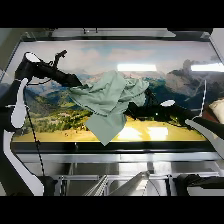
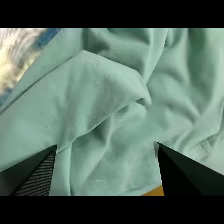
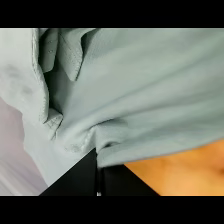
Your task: Fold the shirts.
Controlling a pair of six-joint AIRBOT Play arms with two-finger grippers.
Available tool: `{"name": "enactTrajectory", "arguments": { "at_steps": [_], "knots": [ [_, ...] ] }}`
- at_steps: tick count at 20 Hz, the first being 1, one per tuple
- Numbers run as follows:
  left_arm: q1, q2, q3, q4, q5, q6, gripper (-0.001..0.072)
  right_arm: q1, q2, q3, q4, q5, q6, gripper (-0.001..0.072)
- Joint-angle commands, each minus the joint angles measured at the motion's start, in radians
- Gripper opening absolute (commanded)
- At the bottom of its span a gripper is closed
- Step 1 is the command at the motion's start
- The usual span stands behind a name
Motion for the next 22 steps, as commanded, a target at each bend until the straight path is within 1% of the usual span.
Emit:
{"name": "enactTrajectory", "arguments": {
  "at_steps": [1,2,4,8,13,14,15,16,17,18,19,20,22],
  "knots": [
    [-0.047,-0.002,-0.014,0.158,0.159,0.008,0.0709,0.002,0.000,0.001,0.003,0.011,-0.005,0.0015],
    [-0.062,-0.002,-0.007,0.163,0.207,0.005,0.0709,0.002,0.000,0.001,0.003,0.016,-0.009,0.0015],
    [-0.087,-0.002,0.026,0.164,0.244,0.005,0.0709,0.002,0.000,0.001,0.002,0.018,-0.013,0.0015],
    [-0.128,-0.002,0.082,0.193,0.253,0.005,0.0707,0.002,0.000,0.001,0.003,0.018,-0.024,0.0015],
    [-0.151,-0.002,0.026,0.208,0.245,0.005,0.0691,0.002,0.000,0.001,0.003,0.018,-0.031,0.0015],
    [-0.153,-0.002,0.011,0.209,0.247,0.006,0.0522,0.002,0.000,0.001,0.004,0.018,-0.031,0.0015],
    [-0.153,-0.002,-0.001,0.209,0.250,0.019,0.0225,0.002,0.000,0.001,0.004,0.018,-0.031,0.0015],
    [-0.153,-0.002,-0.009,0.209,0.258,0.041,0.0002,0.002,0.000,0.001,0.004,0.027,-0.031,0.0015],
    [-0.151,-0.002,-0.005,0.209,0.270,0.019,0.0004,-0.002,0.000,0.002,0.011,0.047,-0.032,0.0015],
    [-0.140,-0.002,0.023,0.207,0.268,-0.047,0.0003,-0.008,0.000,0.006,0.033,0.085,-0.075,0.0015],
    [-0.123,0.002,0.073,0.198,0.240,-0.134,0.0004,-0.022,0.008,0.019,0.046,0.139,-0.104,0.0014],
    [-0.105,0.019,0.115,0.167,0.198,-0.183,0.0005,-0.045,0.034,0.034,0.048,0.202,-0.114,0.0014],
    [-0.043,0.115,0.126,-0.027,0.082,-0.211,0.0004,-0.121,0.142,0.074,0.048,0.305,-0.127,0.0014]
  ]
}}
